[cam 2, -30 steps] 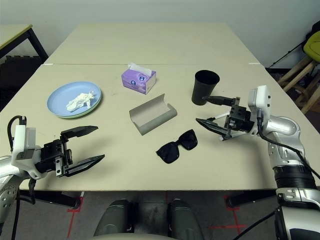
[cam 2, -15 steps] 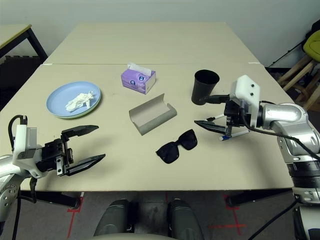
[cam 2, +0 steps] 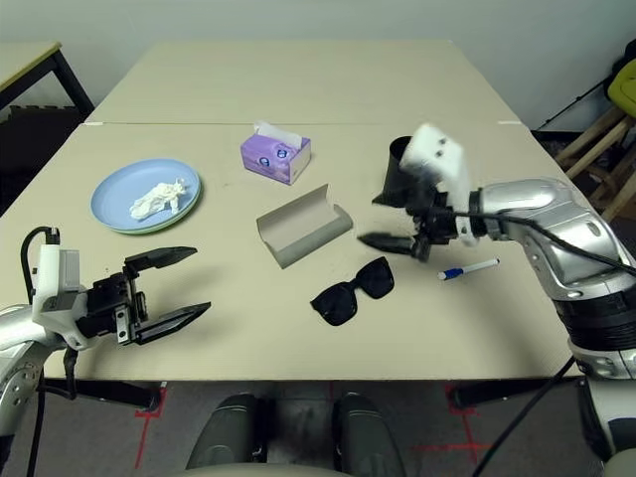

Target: Organize and tidy the items on the table.

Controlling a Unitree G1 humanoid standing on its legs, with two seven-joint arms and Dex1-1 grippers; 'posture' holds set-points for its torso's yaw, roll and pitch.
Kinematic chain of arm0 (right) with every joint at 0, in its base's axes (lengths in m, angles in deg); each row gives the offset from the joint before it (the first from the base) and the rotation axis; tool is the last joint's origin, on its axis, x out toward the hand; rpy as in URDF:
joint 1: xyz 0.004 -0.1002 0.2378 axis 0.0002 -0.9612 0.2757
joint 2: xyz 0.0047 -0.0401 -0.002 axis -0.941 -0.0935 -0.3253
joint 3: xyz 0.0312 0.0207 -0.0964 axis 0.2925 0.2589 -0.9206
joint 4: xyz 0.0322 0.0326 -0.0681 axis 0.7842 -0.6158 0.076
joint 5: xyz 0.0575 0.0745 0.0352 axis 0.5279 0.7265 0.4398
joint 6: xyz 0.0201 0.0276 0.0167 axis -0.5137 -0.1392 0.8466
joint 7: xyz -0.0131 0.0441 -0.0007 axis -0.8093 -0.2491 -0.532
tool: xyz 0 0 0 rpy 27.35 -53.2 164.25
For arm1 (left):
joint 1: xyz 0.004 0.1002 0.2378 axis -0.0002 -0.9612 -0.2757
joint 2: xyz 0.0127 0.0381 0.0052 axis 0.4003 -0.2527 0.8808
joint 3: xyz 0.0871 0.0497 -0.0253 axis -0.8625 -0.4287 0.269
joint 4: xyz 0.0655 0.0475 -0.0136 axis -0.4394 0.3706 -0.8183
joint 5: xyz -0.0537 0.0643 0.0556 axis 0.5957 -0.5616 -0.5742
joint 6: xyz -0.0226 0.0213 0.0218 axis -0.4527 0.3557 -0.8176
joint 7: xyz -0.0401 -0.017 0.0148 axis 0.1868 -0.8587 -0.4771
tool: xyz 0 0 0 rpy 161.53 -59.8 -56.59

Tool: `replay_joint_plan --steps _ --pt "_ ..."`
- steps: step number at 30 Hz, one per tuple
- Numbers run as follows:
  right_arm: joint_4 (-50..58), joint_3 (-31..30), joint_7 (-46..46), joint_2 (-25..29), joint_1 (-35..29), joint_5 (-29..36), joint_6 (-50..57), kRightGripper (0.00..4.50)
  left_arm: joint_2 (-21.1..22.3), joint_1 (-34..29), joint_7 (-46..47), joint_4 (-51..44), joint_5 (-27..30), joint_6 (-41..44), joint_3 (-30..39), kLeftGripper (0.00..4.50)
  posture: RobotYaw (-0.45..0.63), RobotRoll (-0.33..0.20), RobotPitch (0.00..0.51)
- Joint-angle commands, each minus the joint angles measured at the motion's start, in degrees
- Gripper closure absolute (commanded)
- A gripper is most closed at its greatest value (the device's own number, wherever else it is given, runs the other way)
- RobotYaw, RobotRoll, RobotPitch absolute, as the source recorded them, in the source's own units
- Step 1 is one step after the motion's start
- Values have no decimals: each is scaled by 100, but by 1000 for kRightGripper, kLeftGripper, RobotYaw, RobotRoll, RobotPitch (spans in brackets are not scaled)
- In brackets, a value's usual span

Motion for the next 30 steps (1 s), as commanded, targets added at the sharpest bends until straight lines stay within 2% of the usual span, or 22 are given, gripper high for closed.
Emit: replay_joint_plan --steps 1,5,11,23,30 --pt "91 -405 -279 171 62 -756 -1186 0 -8 10 32 14 -81 -17 -89 28 143 0 47" --pt "-65 -552 -476 159 66 -1244 -2136 0 -10 19 58 8 -92 -6 -106 28 145 0 47" --pt "-322 -632 -902 151 146 -1651 -2844 0 -15 6 125 -34 -107 -6 -129 28 164 0 41" --pt "-366 -775 -1690 -4 320 -1919 -3187 0 -22 -47 236 -113 -95 24 -167 28 175 0 42" --pt "-591 -1010 -1886 -271 490 -2239 -3318 0 -53 -95 302 -182 -79 20 -191 28 192 0 35"
